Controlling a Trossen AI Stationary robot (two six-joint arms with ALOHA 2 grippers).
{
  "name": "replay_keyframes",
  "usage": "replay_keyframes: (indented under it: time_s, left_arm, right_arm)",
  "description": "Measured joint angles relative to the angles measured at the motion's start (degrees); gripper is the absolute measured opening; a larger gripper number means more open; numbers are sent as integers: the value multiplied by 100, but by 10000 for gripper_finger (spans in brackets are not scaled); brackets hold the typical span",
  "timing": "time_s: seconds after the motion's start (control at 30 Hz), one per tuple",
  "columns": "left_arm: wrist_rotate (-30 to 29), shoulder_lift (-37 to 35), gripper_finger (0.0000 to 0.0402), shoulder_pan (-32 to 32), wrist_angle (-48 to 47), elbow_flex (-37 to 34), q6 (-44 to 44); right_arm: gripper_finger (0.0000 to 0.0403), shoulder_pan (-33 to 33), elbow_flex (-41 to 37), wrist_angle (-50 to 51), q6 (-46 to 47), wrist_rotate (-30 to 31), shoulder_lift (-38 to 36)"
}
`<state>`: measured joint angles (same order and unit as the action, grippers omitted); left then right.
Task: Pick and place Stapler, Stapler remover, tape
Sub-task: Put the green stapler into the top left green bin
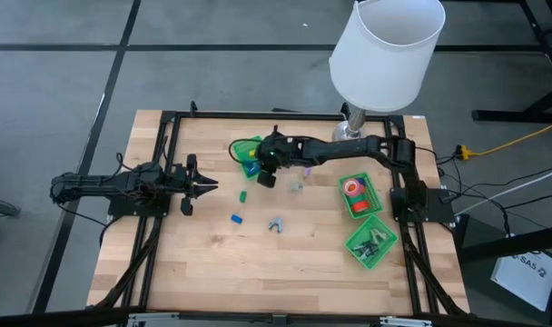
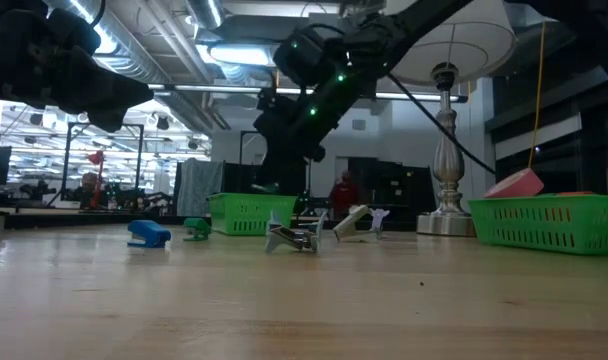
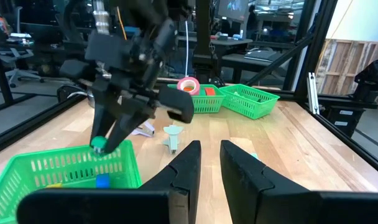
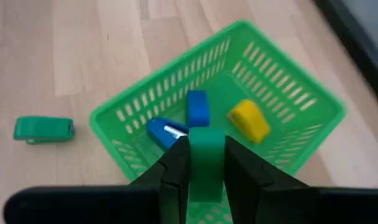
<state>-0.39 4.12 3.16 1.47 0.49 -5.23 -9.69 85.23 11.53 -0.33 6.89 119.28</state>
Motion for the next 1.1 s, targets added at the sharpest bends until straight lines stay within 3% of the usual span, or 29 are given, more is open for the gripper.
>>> replay_keyframes:
  time_s: [0.13,0.4,0.57,1.1]
  left_arm:
    - [-2,1,58,1,0,1,0]
    - [-2,2,58,1,0,0,0]
    - [0,2,58,0,-2,2,0]
    - [-2,2,58,2,0,0,0]
  right_arm:
    - [78,-28,-2,-11,10,-126,70]
    - [192,-26,-2,-60,32,-136,71]
    - [237,-8,-2,-59,25,-154,70]
    - [251,455,-2,-523,-331,-154,70]
